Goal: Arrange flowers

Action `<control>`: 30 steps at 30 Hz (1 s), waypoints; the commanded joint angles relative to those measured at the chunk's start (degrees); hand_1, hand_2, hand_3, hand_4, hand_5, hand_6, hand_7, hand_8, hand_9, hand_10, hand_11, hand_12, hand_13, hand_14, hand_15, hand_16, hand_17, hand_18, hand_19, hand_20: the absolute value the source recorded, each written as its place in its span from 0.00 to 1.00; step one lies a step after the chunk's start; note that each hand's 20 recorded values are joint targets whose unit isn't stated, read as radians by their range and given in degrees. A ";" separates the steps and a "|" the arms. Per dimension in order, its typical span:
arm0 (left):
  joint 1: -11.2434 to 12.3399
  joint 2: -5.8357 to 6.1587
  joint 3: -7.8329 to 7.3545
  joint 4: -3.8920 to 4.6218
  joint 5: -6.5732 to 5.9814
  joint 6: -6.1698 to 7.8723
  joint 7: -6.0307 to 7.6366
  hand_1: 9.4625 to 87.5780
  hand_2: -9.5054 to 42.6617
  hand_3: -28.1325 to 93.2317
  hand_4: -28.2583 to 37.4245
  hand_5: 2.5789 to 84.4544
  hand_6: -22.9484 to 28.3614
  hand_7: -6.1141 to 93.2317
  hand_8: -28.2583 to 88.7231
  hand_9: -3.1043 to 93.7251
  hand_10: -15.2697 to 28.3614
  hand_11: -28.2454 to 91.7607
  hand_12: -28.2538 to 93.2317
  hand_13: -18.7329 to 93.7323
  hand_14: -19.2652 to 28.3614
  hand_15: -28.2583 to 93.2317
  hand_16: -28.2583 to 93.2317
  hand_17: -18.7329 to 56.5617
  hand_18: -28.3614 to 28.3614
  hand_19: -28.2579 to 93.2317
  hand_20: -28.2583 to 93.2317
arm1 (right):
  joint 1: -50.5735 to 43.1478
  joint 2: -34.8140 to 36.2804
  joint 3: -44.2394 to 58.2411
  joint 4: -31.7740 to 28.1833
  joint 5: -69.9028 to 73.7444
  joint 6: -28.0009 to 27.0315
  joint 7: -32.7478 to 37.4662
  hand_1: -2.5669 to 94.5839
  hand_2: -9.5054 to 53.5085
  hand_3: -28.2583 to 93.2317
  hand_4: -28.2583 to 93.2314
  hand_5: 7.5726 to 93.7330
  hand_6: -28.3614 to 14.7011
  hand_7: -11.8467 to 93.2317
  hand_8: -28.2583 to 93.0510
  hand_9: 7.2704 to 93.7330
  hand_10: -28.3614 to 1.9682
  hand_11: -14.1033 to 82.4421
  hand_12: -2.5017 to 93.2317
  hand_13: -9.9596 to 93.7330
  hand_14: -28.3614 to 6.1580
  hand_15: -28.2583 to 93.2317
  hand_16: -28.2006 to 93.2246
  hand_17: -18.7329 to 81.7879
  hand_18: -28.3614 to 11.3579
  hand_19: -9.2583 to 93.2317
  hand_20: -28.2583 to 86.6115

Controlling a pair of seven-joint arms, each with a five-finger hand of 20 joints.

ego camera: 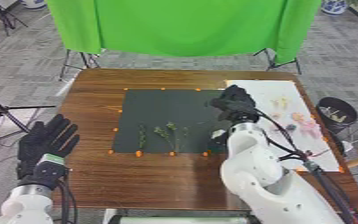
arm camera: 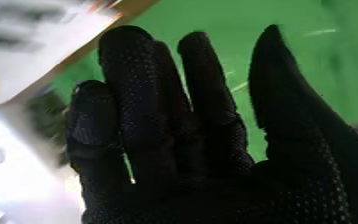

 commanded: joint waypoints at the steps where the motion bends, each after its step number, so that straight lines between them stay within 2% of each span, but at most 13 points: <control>1: 1.49 -0.57 -1.29 -0.29 -0.67 0.00 0.71 0.24 0.52 0.83 0.00 0.53 0.64 0.27 0.14 0.43 0.70 0.44 0.31 0.41 0.75 0.59 0.15 0.16 0.76 0.58 0.29 | -0.58 5.39 6.59 2.86 0.22 -7.48 3.21 0.36 0.03 0.83 0.07 0.56 0.41 0.29 0.15 0.58 0.23 0.27 0.18 0.74 0.33 0.70 0.42 0.57 0.03 0.99 0.44; 3: 2.27 -0.69 -1.16 -0.78 -1.36 0.58 1.31 0.24 0.52 0.83 0.00 0.53 0.64 0.27 0.14 0.43 0.70 0.44 0.31 0.41 0.75 0.59 0.15 0.16 0.76 0.58 0.29 | -0.27 5.39 6.46 4.61 -0.35 -8.93 3.02 0.36 0.02 0.82 0.07 0.55 0.39 0.26 0.16 0.57 0.21 0.27 0.18 0.74 0.33 0.70 0.41 0.56 0.03 1.00 0.44; 5: 2.53 -1.38 -0.38 -1.66 -3.86 3.83 2.27 0.24 0.52 0.83 0.00 0.53 0.64 0.27 0.14 0.44 0.71 0.44 0.31 0.41 0.75 0.59 0.15 0.16 0.77 0.58 0.29 | -0.04 4.52 6.52 7.18 -0.45 -10.83 2.21 0.35 0.00 0.81 0.07 0.54 0.38 0.24 0.17 0.56 0.20 0.27 0.18 0.73 0.32 0.71 0.41 0.56 0.02 1.00 0.44; 7: 1.34 -1.49 0.58 -1.19 -5.12 3.02 2.64 0.24 0.52 0.83 0.00 0.54 0.64 0.27 0.15 0.44 0.71 0.44 0.31 0.42 0.75 0.59 0.15 0.16 0.77 0.58 0.29 | 1.80 4.80 5.71 9.31 1.99 -11.78 2.19 0.34 0.00 0.81 0.06 0.53 0.36 0.23 0.17 0.55 0.17 0.26 0.18 0.73 0.32 0.71 0.40 0.56 0.01 1.00 0.44; 9: 1.72 -1.02 0.76 -1.43 -3.78 2.81 2.17 0.24 0.52 0.83 0.00 0.54 0.64 0.27 0.14 0.45 0.71 0.44 0.31 0.42 0.75 0.60 0.15 0.16 0.77 0.59 0.29 | 2.61 4.29 5.11 11.63 0.75 -11.92 1.69 0.34 0.00 0.81 0.06 0.52 0.35 0.23 0.17 0.54 0.16 0.26 0.18 0.73 0.32 0.71 0.40 0.56 0.01 1.00 0.44; 12: -0.78 -1.16 1.97 -0.89 -2.99 3.00 1.58 0.24 0.52 0.83 0.00 0.54 0.65 0.28 0.14 0.45 0.71 0.45 0.31 0.42 0.75 0.60 0.15 0.16 0.77 0.59 0.29 | 4.35 4.08 4.52 14.89 0.58 -12.95 2.14 0.33 0.00 0.81 0.05 0.52 0.35 0.22 0.17 0.54 0.17 0.27 0.18 0.72 0.32 0.72 0.40 0.56 0.01 1.00 0.44; 13: -1.68 -0.89 3.04 -0.43 -3.90 3.49 1.40 0.24 0.52 0.83 0.00 0.54 0.65 0.28 0.14 0.45 0.71 0.45 0.31 0.42 0.75 0.60 0.15 0.16 0.77 0.59 0.29 | 4.43 3.73 5.15 15.74 1.55 -14.17 2.11 0.32 0.00 0.81 0.04 0.52 0.34 0.22 0.17 0.53 0.17 0.27 0.18 0.72 0.33 0.72 0.40 0.56 0.01 1.00 0.44; 14: -2.07 -1.23 2.84 -0.63 -4.12 3.55 0.77 0.24 0.52 0.83 0.00 0.54 0.65 0.28 0.14 0.45 0.71 0.45 0.31 0.42 0.75 0.60 0.15 0.16 0.77 0.59 0.29 | 4.81 3.43 5.37 16.43 2.93 -14.89 2.37 0.31 0.00 0.80 0.04 0.51 0.33 0.21 0.17 0.53 0.17 0.27 0.18 0.72 0.33 0.72 0.40 0.56 0.01 1.00 0.44; 17: -2.64 -1.09 3.94 -0.64 -3.53 3.43 1.31 0.25 0.52 0.83 0.00 0.55 0.65 0.28 0.14 0.45 0.71 0.45 0.31 0.42 0.75 0.61 0.14 0.16 0.77 0.59 0.29 | 5.60 2.25 5.04 18.33 2.73 -14.89 1.77 0.30 0.00 0.79 0.03 0.48 0.31 0.20 0.17 0.51 0.15 0.26 0.18 0.71 0.32 0.72 0.39 0.56 0.01 1.00 0.45; 19: -3.42 -0.93 4.45 -0.19 -4.02 2.47 1.55 0.25 0.52 0.83 0.00 0.55 0.65 0.28 0.14 0.45 0.71 0.45 0.31 0.42 0.76 0.61 0.14 0.16 0.77 0.59 0.29 | 6.06 2.42 4.00 18.82 2.24 -14.33 1.51 0.30 0.00 0.79 0.02 0.50 0.32 0.21 0.17 0.52 0.16 0.27 0.18 0.71 0.32 0.72 0.39 0.56 0.01 1.00 0.45; 24: -3.05 -1.11 4.10 -0.24 -3.52 2.17 1.00 0.25 0.52 0.83 0.00 0.55 0.65 0.28 0.14 0.45 0.72 0.45 0.31 0.42 0.76 0.61 0.14 0.16 0.77 0.59 0.29 | 5.35 1.58 1.91 20.24 2.18 -13.75 -1.01 0.38 0.00 0.81 0.00 0.56 0.38 0.25 0.16 0.56 0.23 0.28 0.18 0.73 0.38 0.72 0.39 0.56 0.03 1.00 0.45; 28: -4.81 -1.45 4.87 0.37 -3.56 2.24 0.13 0.25 0.52 0.83 0.00 0.55 0.65 0.28 0.14 0.45 0.72 0.45 0.31 0.42 0.76 0.61 0.14 0.17 0.77 0.59 0.29 | 4.48 1.24 -0.49 21.80 0.90 -9.68 -1.59 0.48 0.00 0.87 0.01 0.60 0.49 0.40 0.14 0.68 0.37 0.39 0.21 0.77 0.46 0.74 0.42 0.58 0.09 0.99 0.47; 30: -5.45 -1.70 4.84 0.90 -2.37 1.69 -1.61 0.25 0.52 0.83 0.00 0.55 0.65 0.28 0.14 0.45 0.72 0.45 0.31 0.42 0.76 0.61 0.14 0.17 0.77 0.58 0.29 | 3.33 0.77 0.07 21.48 2.14 -10.15 -1.11 0.53 0.00 0.85 0.00 0.61 0.51 0.44 0.24 0.71 0.40 0.40 0.24 0.78 0.49 0.73 0.45 0.58 0.10 0.99 0.48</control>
